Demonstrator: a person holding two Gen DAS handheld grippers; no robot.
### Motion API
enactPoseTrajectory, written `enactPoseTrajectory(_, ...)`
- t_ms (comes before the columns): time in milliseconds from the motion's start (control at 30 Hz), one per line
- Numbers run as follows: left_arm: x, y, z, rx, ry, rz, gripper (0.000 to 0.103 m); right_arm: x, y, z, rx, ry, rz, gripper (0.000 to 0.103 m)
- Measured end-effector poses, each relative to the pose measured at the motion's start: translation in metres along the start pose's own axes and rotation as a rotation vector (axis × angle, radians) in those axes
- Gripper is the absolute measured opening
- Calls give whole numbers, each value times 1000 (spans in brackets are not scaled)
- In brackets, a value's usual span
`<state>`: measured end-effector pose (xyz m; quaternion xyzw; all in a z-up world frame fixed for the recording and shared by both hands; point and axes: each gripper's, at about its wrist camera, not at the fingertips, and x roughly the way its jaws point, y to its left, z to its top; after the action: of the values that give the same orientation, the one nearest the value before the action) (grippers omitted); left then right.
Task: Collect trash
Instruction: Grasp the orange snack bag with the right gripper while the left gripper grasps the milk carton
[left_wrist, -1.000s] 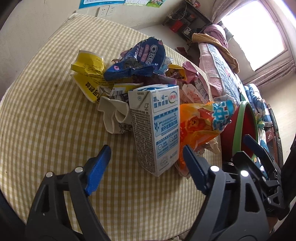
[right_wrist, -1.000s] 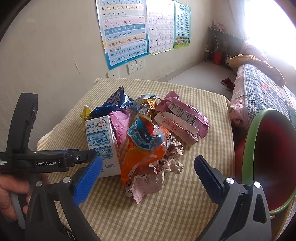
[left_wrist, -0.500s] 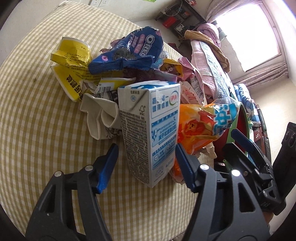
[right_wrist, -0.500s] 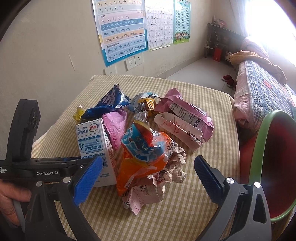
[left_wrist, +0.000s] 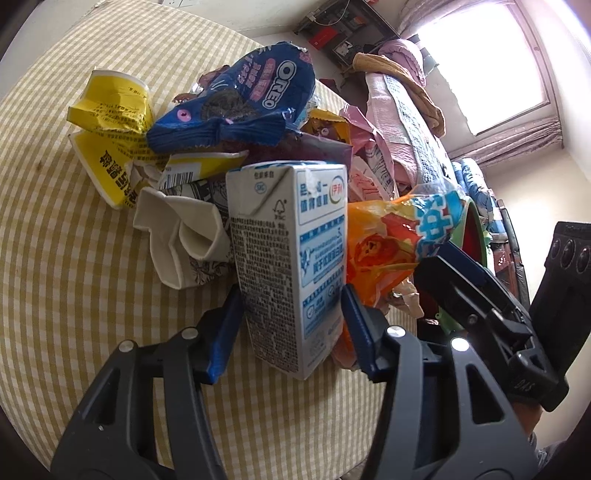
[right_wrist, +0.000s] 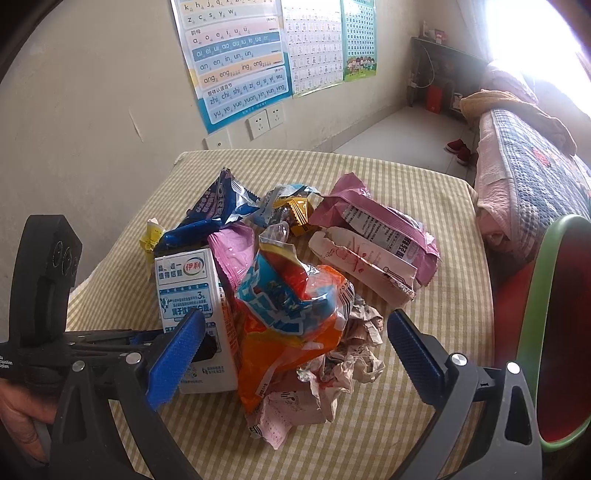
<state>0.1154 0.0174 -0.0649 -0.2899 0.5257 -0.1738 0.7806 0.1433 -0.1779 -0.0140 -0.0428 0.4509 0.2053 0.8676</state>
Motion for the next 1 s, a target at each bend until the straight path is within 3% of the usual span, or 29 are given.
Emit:
enactPoseTrajectory(233, 4, 1, 1, -7, 7, -3, 51, 7, -5, 4, 21, -5, -15, 95)
enactPoseTrajectory(300, 6, 1, 1, -13, 8, -9, 50, 11, -7, 5, 31, 3, -6, 88)
enactPoseTrajectory(367, 7, 1, 0, -21, 4, -14, 49, 14, -7, 5, 32, 18, 7, 66)
enactPoseTrajectory(533, 3, 4, -2, -22, -9, -7, 47, 15, -9, 4, 29, 25, 6, 54)
enactPoseTrajectory(1000, -20, 0, -9, 7, -33, 18, 39, -11, -14, 8, 53, -34, 19, 53)
